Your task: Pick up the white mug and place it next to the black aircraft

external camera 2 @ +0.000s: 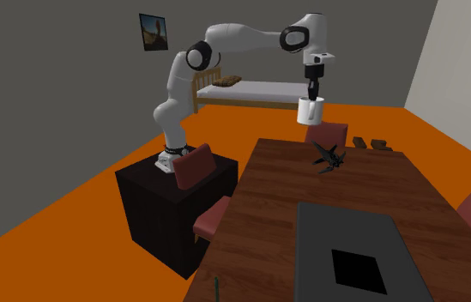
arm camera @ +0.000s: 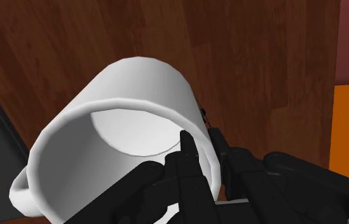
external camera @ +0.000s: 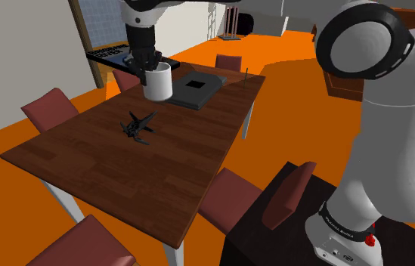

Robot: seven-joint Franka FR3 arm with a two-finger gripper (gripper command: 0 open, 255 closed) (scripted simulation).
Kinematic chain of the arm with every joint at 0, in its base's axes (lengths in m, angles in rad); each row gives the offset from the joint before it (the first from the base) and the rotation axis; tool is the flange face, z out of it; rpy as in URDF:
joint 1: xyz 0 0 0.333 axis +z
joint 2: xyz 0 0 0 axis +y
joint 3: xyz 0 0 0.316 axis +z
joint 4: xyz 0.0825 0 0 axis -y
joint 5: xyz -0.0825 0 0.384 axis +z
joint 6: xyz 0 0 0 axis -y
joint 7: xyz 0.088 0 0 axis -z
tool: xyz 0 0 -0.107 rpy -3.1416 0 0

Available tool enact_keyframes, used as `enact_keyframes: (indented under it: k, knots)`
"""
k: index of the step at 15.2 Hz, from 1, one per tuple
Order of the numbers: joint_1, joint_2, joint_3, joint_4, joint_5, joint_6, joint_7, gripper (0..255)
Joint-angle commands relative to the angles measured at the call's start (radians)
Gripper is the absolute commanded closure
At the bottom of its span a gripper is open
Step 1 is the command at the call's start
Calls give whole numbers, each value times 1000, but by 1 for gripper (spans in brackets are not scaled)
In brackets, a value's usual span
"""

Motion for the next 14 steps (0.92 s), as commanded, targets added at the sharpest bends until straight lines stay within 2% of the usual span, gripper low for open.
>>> enact_keyframes:
  k: [1,4,8,14]
  knots:
    - [31,39,12,58,-8,-20,43,255]
    - [72,128,25,198,-17,-73,96,255]
    - [122,294,35,473,-26,-186,151,255]
    - [123,217,35,259,-27,-49,157,255]
